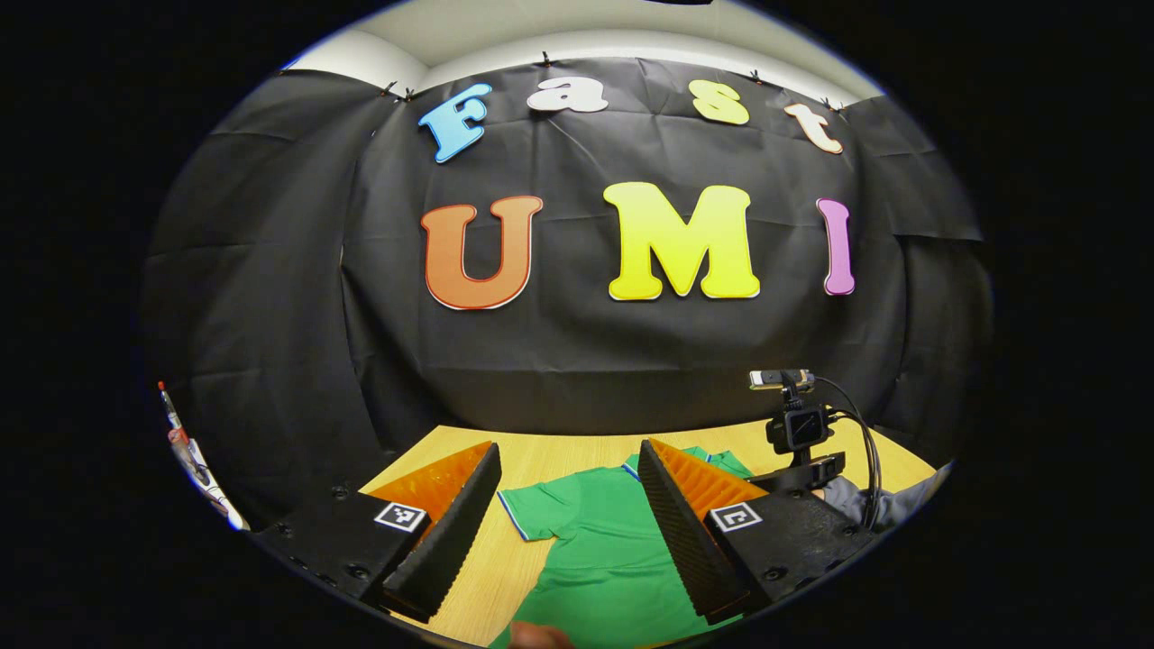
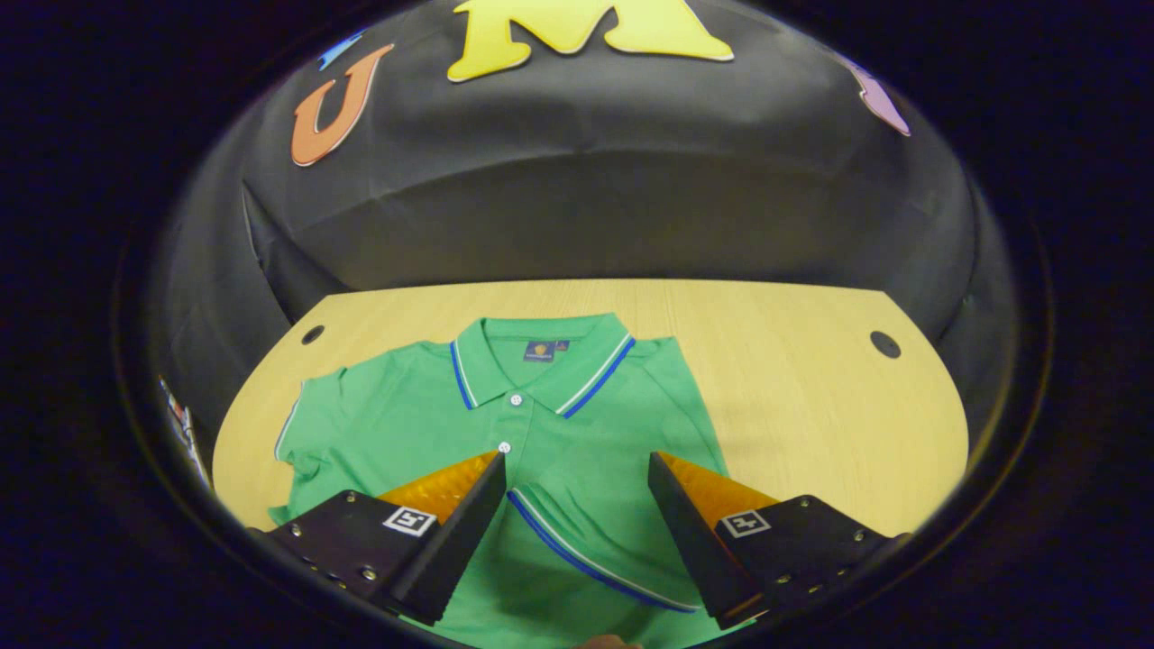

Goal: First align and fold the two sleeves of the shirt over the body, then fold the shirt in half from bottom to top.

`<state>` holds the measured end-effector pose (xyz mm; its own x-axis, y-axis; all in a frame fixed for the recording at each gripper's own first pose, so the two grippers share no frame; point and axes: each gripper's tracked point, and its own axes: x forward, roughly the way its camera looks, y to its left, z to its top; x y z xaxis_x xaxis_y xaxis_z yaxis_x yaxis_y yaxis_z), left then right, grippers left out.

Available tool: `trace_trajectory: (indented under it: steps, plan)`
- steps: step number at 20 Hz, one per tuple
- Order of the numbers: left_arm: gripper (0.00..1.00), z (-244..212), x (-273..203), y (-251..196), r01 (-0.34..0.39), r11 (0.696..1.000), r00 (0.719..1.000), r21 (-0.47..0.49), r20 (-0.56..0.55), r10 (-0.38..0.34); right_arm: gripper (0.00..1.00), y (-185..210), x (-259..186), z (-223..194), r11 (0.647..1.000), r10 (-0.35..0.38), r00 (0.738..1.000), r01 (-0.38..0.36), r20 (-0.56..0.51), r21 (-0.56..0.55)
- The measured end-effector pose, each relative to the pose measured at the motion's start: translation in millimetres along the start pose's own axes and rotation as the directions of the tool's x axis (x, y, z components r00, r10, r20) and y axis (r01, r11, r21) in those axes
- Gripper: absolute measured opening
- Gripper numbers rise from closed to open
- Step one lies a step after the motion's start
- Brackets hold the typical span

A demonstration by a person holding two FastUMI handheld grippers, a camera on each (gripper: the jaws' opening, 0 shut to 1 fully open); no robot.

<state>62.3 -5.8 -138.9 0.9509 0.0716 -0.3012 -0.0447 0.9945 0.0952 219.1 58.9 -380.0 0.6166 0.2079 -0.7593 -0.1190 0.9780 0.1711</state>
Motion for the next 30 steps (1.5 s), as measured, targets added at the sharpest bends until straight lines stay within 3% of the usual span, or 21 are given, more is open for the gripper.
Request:
trace_trajectory:
  steps: [7, 13, 15, 19, 24, 27, 30]
  plan:
    - [0.98, -8.1, 22.9, 8.2, -0.006, 1.0, 1.0, -0.013, -0.007, 0.006, 0.98, -11.3, -62.3, 74.3, 1.0, -0.02, 0.97, 0.024, 0.244, -0.013]
    - [0.98, -47.8, 74.3, 36.2, -0.055, 0.992, 0.992, -0.11, -0.115, 0.042, 0.98, -21.5, -143.0, 115.5, 0.999, 0.011, 0.927, -0.028, 0.376, 0.04]
    - [0.98, -72.4, 100.3, 37.7, -0.061, 0.984, 0.979, -0.169, -0.202, 0.026, 0.98, -32.7, -170.1, 129.4, 0.999, 0.001, 0.907, -0.02, 0.422, 0.04]
    - [0.98, -133.2, 145.5, 53.5, -0.117, 0.964, 0.922, -0.239, -0.387, 0.016, 0.97, -60.9, -220.1, 157.3, 0.998, -0.027, 0.874, -0.006, 0.485, 0.067]
    - [0.98, -179.5, 196.1, 95.8, -0.182, 0.979, 0.883, -0.096, -0.454, 0.119, 0.98, -94.8, -276.4, 183.2, 0.995, -0.08, 0.837, 0.036, 0.541, 0.09]
    - [0.98, -200.2, 222.8, 96.9, -0.161, 0.986, 0.866, -0.037, -0.484, 0.123, 0.98, -109.6, -295.2, 185.9, 0.993, -0.113, 0.822, 0.071, 0.558, 0.096]
    - [0.98, -214.0, 245.8, 84.3, -0.137, 0.989, 0.852, -0.055, -0.516, 0.09, 0.97, -126.9, -301.8, 179.9, 0.989, -0.149, 0.821, 0.127, 0.551, 0.078]
